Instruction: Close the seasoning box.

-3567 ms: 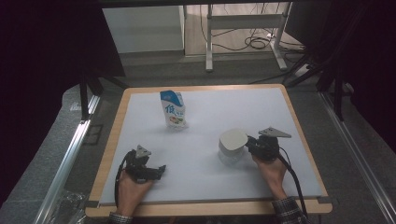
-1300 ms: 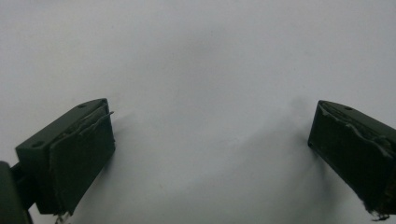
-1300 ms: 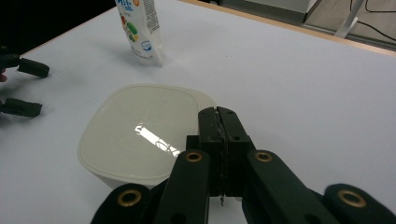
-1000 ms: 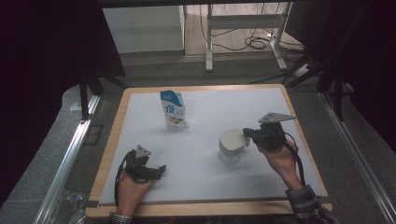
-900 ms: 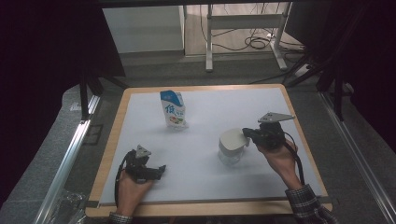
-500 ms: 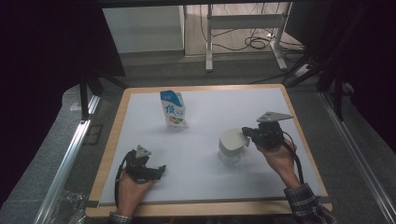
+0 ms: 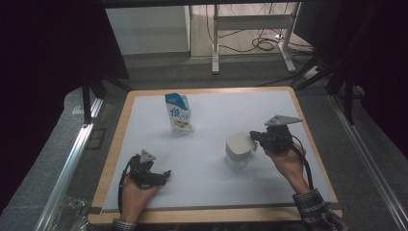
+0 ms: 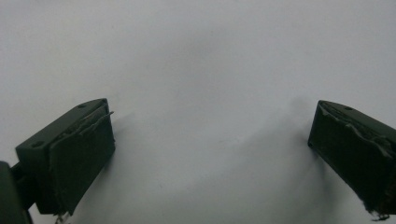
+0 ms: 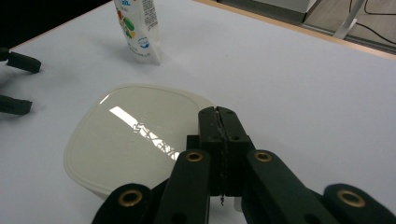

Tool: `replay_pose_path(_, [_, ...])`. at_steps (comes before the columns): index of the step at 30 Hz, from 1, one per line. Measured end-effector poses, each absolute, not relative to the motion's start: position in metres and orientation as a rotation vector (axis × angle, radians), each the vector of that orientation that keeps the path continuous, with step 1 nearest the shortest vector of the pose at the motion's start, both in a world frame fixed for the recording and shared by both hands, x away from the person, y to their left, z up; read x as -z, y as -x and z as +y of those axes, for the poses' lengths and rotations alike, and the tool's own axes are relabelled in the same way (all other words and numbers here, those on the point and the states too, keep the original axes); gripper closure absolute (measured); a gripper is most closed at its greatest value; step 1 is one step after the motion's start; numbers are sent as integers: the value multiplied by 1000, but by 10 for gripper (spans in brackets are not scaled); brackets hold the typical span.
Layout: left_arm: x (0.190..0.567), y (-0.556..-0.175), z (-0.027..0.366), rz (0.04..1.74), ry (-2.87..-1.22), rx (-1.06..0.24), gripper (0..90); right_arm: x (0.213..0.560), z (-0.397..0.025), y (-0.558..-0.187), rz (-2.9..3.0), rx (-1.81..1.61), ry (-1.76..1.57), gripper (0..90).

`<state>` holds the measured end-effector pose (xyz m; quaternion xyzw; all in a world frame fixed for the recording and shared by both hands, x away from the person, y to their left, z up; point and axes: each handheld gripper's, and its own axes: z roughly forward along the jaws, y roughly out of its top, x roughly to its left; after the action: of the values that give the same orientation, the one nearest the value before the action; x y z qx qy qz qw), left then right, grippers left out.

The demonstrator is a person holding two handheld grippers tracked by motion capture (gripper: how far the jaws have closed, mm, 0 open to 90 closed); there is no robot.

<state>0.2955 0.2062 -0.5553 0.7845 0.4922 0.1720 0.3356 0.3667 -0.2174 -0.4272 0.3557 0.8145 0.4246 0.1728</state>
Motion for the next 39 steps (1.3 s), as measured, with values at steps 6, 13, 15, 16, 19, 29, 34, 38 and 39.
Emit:
replay_pose_path(6, [555, -295, 206, 1284, -2046, -449, 1, 427, -218, -367, 2306, -1197, -1013, 898])
replay_pose_path(13, [555, -295, 206, 1284, -2047, -449, 1, 428, -219, -368, 2301, -1197, -1022, 898])
replay_pose_path(15, [555, -295, 206, 1284, -2047, -448, 1, 428, -220, -369, 2299, -1204, -1024, 898])
replay_pose_path(16, [555, -295, 206, 1284, -2046, -448, 1, 428, -220, -369, 2299, -1203, -1024, 899])
replay_pose_path(19, [555, -295, 206, 1284, -2047, -449, 1, 429, -220, -369, 2298, -1204, -1023, 898])
replay_pose_path(29, [555, -295, 206, 1284, -2046, -448, 1, 431, -222, -369, 2291, -1179, -1026, 898])
replay_pose_path(34, [555, -296, 207, 1277, -2054, -450, 1, 433, -225, -371, 2290, -1197, -1044, 898])
replay_pose_path(38, [555, -296, 207, 1276, -2056, -451, 1, 438, -228, -372, 2291, -1195, -1053, 899])
replay_pose_path(39, [555, -296, 207, 1273, -2058, -453, 1, 438, -228, -372, 2292, -1194, -1056, 899])
